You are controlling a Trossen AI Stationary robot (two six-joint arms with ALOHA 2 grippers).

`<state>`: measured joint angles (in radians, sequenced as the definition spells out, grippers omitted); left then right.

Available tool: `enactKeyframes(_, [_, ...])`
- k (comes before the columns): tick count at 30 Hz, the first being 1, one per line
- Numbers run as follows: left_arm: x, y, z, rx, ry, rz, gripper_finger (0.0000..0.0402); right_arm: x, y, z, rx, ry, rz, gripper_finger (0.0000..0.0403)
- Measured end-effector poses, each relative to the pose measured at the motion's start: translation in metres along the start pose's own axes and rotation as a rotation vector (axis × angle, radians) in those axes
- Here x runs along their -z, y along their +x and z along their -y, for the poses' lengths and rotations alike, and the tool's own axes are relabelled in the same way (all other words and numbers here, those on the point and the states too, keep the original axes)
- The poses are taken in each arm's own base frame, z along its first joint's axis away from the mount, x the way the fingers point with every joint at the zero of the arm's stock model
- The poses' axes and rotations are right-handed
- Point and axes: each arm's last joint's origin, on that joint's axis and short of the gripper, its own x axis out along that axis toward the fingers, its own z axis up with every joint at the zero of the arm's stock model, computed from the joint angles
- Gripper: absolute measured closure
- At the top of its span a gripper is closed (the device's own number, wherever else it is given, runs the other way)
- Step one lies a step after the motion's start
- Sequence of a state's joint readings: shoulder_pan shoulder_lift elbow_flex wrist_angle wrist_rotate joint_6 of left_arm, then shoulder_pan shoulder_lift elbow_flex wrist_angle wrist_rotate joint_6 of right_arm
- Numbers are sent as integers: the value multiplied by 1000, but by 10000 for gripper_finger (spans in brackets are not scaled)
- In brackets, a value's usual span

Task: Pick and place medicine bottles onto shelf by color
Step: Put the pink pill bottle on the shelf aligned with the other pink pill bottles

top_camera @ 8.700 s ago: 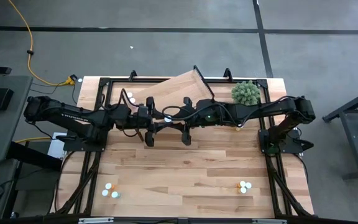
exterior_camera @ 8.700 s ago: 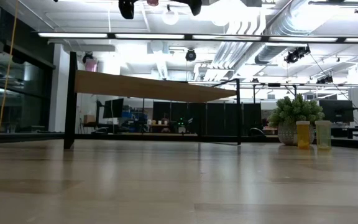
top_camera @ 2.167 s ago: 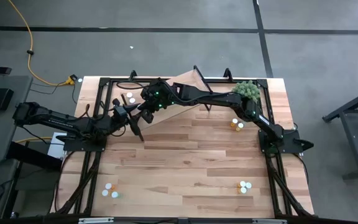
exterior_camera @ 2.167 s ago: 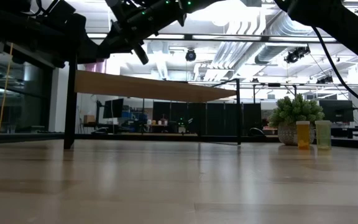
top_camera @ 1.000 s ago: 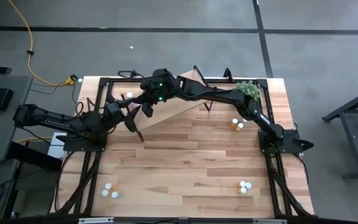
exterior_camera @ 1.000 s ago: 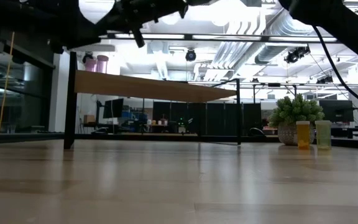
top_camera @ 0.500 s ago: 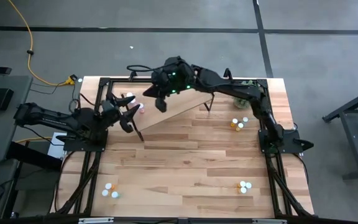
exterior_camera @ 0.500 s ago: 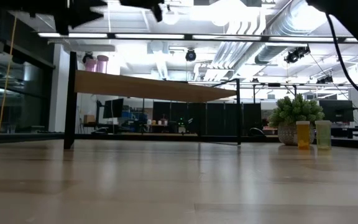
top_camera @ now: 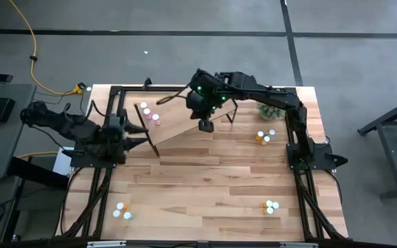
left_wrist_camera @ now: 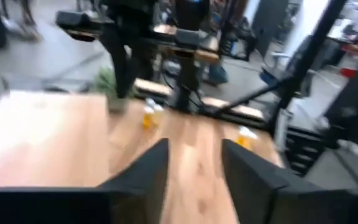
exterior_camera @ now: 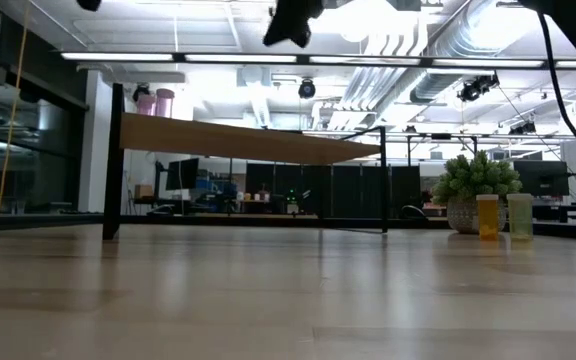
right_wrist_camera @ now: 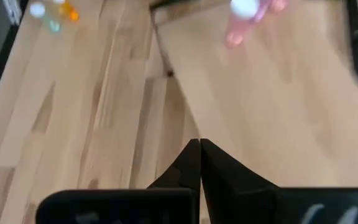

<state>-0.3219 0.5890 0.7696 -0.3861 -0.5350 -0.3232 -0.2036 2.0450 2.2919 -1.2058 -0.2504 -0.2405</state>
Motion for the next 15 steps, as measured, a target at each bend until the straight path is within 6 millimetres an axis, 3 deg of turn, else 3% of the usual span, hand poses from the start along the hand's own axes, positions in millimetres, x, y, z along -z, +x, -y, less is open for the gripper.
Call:
enactKeyframes(4, [11, -11, 2, -10, -31, -58, 383, 7, 23, -4, -74, 10, 13, 403])
enactKeyframes(10, [20, -23, 4, -91, -20, -56, 399, 9, 72, -22, -118, 48, 187, 403])
enactKeyframes(15, [24, -30, 3, -101, -13, -57, 401, 3, 103, -28, -24, 109, 349, 403])
